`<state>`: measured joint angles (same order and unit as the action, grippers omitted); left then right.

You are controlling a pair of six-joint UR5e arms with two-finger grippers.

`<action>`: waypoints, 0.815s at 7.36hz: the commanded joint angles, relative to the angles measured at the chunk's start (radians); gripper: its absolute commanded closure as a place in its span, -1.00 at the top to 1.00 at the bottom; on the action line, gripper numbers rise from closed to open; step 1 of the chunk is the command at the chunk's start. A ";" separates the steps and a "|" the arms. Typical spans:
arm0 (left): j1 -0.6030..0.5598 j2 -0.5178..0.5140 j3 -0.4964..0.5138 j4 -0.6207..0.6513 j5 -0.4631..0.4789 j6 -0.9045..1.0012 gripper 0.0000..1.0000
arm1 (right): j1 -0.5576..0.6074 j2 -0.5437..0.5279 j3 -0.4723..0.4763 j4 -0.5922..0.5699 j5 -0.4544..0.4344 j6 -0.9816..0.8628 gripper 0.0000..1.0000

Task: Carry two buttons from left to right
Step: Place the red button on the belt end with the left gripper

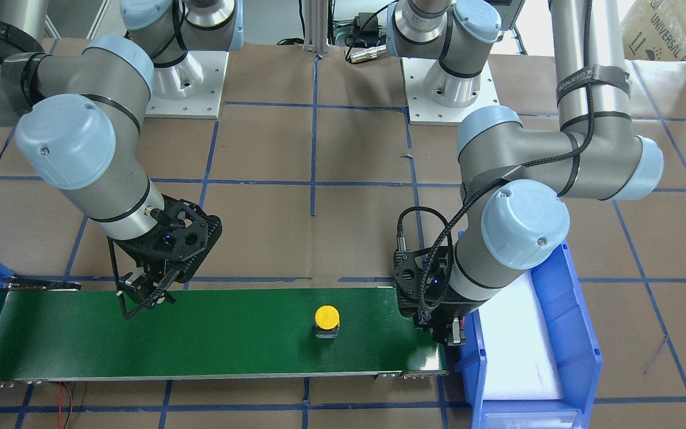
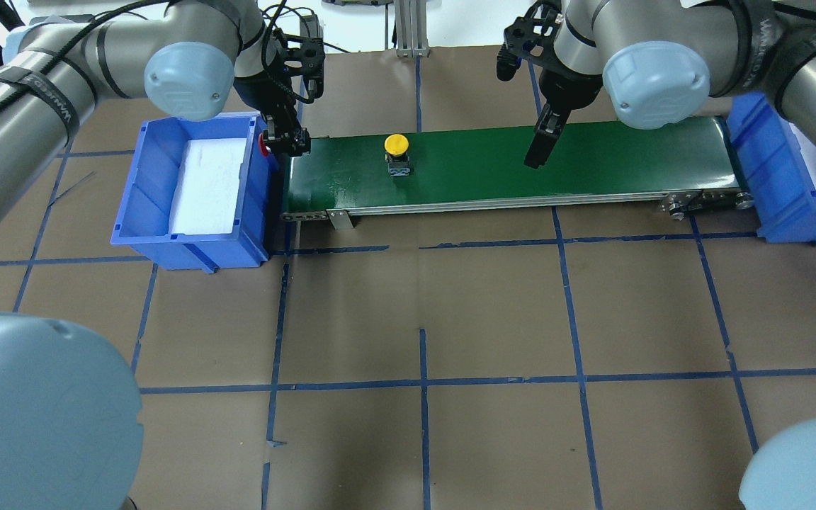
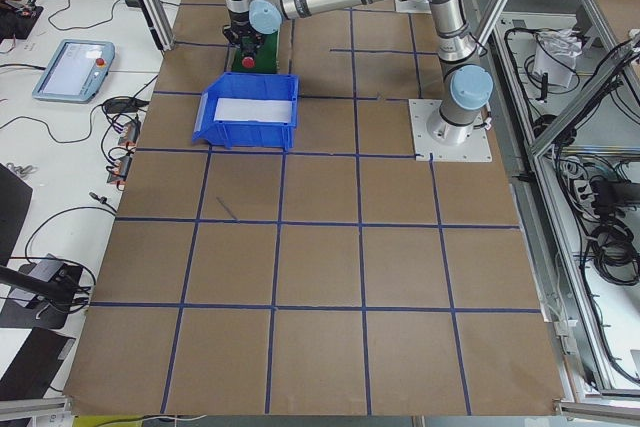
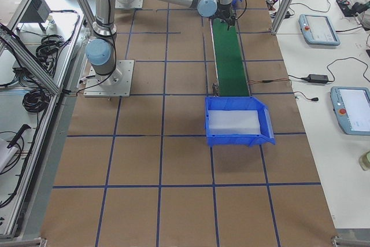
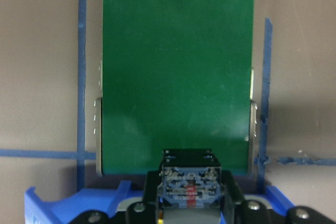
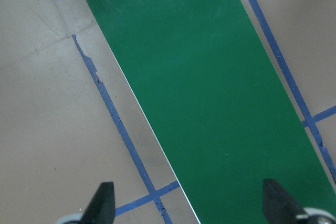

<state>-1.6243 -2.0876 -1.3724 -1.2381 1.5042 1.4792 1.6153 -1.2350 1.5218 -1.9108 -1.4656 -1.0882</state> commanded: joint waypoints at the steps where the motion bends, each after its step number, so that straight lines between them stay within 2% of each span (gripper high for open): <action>1: -0.008 -0.061 0.001 0.034 0.001 -0.005 -0.68 | 0.000 0.006 -0.009 -0.001 -0.008 -0.002 1.00; 6: -0.023 -0.077 -0.005 0.034 0.005 -0.033 -0.60 | 0.009 -0.014 -0.011 0.003 -0.015 0.007 1.00</action>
<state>-1.6465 -2.1628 -1.3762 -1.2047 1.5101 1.4481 1.6175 -1.2405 1.5158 -1.9079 -1.4709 -1.0834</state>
